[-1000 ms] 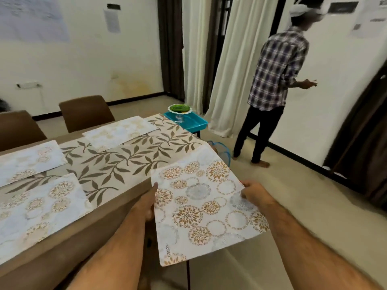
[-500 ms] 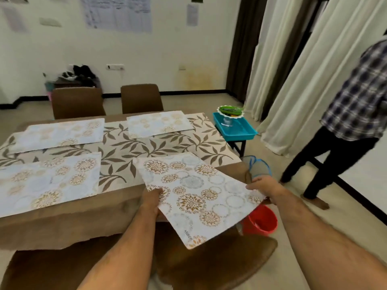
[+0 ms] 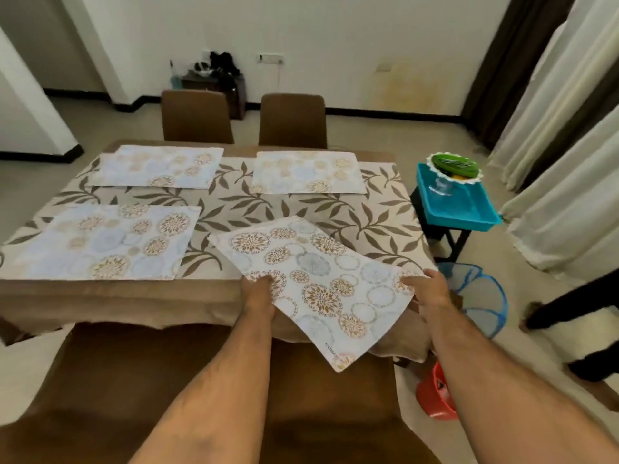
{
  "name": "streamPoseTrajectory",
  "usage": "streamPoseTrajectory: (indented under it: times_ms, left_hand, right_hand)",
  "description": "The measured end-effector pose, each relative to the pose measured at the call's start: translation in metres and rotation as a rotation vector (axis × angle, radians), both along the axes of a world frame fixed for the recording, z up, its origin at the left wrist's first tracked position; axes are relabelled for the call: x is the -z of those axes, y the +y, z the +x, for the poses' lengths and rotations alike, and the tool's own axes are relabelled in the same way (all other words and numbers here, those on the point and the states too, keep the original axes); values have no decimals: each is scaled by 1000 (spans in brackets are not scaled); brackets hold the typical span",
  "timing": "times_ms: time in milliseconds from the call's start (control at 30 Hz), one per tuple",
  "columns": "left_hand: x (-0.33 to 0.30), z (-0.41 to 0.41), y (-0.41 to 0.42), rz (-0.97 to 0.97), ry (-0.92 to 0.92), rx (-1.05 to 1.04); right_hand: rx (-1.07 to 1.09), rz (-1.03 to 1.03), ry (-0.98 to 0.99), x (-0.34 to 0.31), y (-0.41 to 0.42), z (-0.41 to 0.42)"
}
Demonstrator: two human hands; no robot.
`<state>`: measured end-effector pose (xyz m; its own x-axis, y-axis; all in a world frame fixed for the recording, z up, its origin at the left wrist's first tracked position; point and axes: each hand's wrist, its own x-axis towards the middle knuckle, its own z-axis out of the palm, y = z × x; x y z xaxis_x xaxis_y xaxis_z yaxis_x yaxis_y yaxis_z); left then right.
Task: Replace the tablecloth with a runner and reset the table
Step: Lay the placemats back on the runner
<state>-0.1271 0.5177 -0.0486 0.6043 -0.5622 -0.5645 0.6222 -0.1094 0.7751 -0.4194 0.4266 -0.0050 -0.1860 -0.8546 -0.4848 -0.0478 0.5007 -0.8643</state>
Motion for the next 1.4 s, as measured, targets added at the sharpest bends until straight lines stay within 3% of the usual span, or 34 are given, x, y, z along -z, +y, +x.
streamPoseTrajectory:
  times_ms: [267, 400, 567, 667, 767, 967, 1100, 1400]
  left_hand:
    - [26, -46, -57, -2, 125, -327]
    - [40, -74, -79, 33, 136, -381]
    - [61, -77, -75, 193, -38, -192]
    - [65, -74, -67, 335, 26, -90]
    - [72, -72, -67, 475, 30, 19]
    - [90, -66, -74, 575, -66, 171]
    - [100, -61, -80, 654, -162, 212]
    - [100, -67, -99, 721, -199, 272]
  right_hand:
    - [-123, 264, -237, 53, -64, 2]
    - [-240, 345, -273, 82, -85, 0]
    - [-371, 105, -72, 105, -128, 9]
    - [-443, 4, 22, 100, -145, 19]
    - [-473, -81, 244, 99, -166, 25]
    - [-524, -96, 562, 110, -197, 32]
    - [-547, -59, 648, 111, -199, 36]
    - [-581, -60, 789, 114, -206, 34]
